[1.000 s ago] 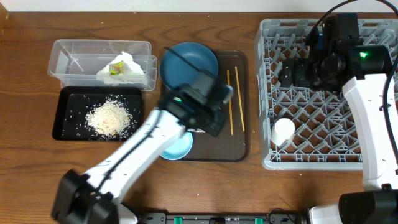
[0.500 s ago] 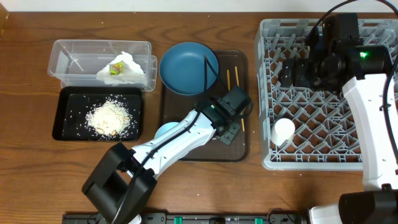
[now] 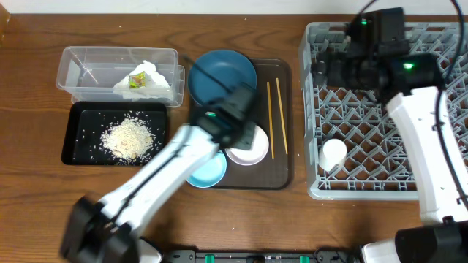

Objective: Sort waste into correct bins and load items into the dishwasher rack
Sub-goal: 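Set the emptied pink bowl back on the brown tray, then reach the right gripper to the blue plate rim and grasp it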

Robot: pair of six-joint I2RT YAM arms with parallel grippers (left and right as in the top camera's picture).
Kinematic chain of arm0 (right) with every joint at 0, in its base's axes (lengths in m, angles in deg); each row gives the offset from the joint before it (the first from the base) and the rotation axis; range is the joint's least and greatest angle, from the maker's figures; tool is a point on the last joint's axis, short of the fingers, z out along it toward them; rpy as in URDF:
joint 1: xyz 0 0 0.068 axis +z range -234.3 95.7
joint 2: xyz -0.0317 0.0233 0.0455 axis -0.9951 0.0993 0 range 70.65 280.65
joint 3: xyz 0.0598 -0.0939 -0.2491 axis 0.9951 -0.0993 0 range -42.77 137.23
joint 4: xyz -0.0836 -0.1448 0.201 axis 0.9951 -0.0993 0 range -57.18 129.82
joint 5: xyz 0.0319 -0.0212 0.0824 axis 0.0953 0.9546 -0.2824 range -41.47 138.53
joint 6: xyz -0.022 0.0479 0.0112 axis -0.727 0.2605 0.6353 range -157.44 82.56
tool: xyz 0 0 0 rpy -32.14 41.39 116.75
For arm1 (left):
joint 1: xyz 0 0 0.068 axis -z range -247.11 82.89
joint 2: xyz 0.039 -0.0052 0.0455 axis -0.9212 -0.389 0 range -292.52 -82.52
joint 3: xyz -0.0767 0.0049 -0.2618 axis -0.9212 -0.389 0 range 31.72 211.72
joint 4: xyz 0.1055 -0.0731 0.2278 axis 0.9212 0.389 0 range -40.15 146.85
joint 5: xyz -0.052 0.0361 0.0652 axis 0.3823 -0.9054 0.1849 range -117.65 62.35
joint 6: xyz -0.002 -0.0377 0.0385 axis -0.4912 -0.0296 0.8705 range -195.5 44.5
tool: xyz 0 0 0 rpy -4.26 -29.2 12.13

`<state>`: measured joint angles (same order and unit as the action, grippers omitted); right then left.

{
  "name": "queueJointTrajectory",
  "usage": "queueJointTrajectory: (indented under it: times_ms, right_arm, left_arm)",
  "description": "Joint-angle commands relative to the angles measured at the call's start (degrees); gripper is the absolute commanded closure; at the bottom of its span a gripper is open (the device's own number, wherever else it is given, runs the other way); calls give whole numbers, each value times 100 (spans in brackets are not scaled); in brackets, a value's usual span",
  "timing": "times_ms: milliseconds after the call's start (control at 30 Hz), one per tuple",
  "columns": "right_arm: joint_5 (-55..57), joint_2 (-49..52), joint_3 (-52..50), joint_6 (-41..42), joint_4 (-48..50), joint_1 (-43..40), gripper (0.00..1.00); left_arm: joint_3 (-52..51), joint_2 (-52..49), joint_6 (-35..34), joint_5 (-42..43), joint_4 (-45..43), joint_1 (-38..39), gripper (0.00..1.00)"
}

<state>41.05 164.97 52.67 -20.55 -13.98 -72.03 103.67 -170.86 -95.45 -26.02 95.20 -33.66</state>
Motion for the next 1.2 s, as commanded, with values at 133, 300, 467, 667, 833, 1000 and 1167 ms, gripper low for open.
queueJointTrajectory:
  times_ms: [133,300,467,667,833,1000,1167]
  right_arm:
    - [17,999,15,798,920,697,8]
    - [76,1696,15,1021,1585,957,18]
    - [332,2236,15,1165,1814,1143,27]
    - [426,2793,15,1189,2050,1307,35]
    - [448,3215,13,1338,2149,1414,41]
    - [450,3486,13,1440,2208,1478,56]
    - [468,3491,15,1438,2262,1480,73]
  left_arm:
    - [144,1279,-68,-63,485,-1303,57]
    - [142,1510,-4,-63,730,-1882,54]
    - [136,1445,-7,-66,855,-2120,50]
    - [125,1386,-7,-68,855,-2127,48]
    - [120,1375,-7,-85,859,-2129,48]
    - [103,1373,-7,-85,861,-2127,48]
    - [103,1373,-7,-85,861,-2129,48]
